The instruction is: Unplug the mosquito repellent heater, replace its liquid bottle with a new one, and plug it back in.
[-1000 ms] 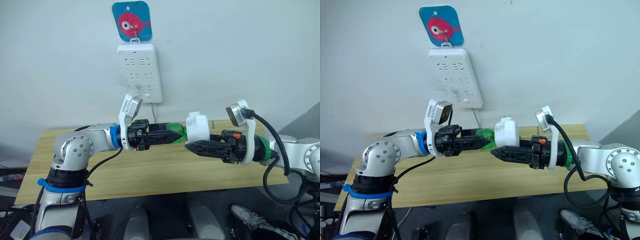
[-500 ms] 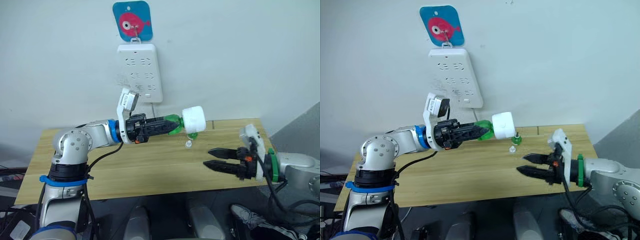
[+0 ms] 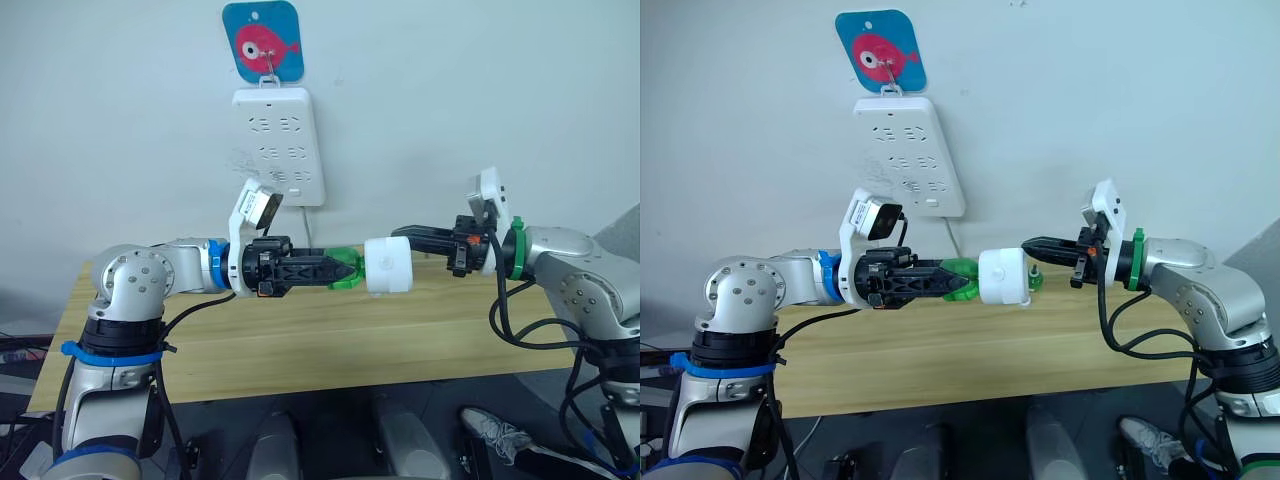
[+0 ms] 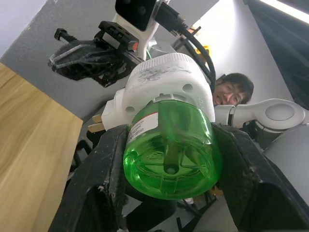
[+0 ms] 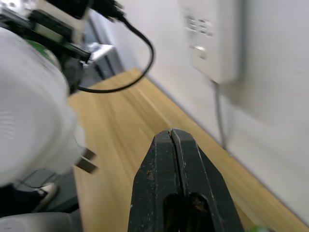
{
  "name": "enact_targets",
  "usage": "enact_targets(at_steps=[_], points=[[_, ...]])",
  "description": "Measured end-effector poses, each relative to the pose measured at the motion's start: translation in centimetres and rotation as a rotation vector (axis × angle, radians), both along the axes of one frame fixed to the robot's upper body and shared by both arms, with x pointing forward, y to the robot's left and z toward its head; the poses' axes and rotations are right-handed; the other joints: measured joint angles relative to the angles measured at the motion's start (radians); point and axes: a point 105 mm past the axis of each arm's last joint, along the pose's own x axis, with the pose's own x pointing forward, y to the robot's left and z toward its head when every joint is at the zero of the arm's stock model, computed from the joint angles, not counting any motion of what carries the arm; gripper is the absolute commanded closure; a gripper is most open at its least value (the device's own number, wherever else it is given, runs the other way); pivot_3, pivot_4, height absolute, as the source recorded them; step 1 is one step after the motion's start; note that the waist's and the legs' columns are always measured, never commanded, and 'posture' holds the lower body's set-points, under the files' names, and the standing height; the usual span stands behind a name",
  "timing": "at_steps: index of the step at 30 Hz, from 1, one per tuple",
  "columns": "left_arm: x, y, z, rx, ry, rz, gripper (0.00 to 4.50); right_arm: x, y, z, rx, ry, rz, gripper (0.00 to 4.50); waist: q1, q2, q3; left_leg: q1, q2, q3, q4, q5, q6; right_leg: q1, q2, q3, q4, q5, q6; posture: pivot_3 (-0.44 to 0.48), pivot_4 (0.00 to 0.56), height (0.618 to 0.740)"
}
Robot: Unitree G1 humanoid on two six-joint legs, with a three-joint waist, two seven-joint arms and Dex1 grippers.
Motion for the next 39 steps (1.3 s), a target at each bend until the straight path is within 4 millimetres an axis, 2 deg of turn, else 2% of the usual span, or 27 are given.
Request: enact_targets(at_steps=[3,9,15,25,39], points=[[-0.1,-0.2,-0.1,-0.003,0.013,-0.008,2.22,-1.9,1.4,0.0,-0.010,0.022,0.103,4.50,0.005,0.000,0.000,0.000,0.000,0.000,0.001,0.000,0.000,0.000,0.000,0.000,0.000,0.000,0.000,-0.177,0.203,0.725],[-0.1,-0.4,0.5,-0.045,0.009,-0.010,2.22,-4.5,2.3,-0.4,-0.020,0.108,0.194,4.50,0.006,0.000,0.000,0.000,0.000,0.000,0.002,0.000,0.000,0.000,0.000,0.000,0.001,0.000,0.000,-0.186,0.204,0.725],[1.2,-0.4,0.4,-0.034,-0.002,0.071,2.22,-6.4,3.0,0.6,0.020,0.135,0.248,4.50,0.006,0.000,0.000,0.000,0.000,0.000,0.002,0.000,0.000,0.000,0.000,0.000,0.001,0.000,0.000,-0.191,0.204,0.725],[2.1,-0.4,-1.3,0.039,-0.052,0.137,2.22,-6.7,3.2,1.9,0.093,0.138,0.228,4.50,0.005,0.000,0.000,0.001,0.000,0.000,0.001,0.000,0.000,0.000,0.000,0.000,0.001,0.000,0.000,-0.191,0.200,0.725],[1.1,-0.7,-2.3,0.108,-0.155,0.066,2.22,-5.2,3.4,3.3,0.125,0.133,0.180,4.50,0.005,0.000,0.000,0.000,0.000,0.000,0.001,0.000,0.000,0.000,0.000,0.000,0.001,0.000,0.000,-0.181,0.201,0.725]])
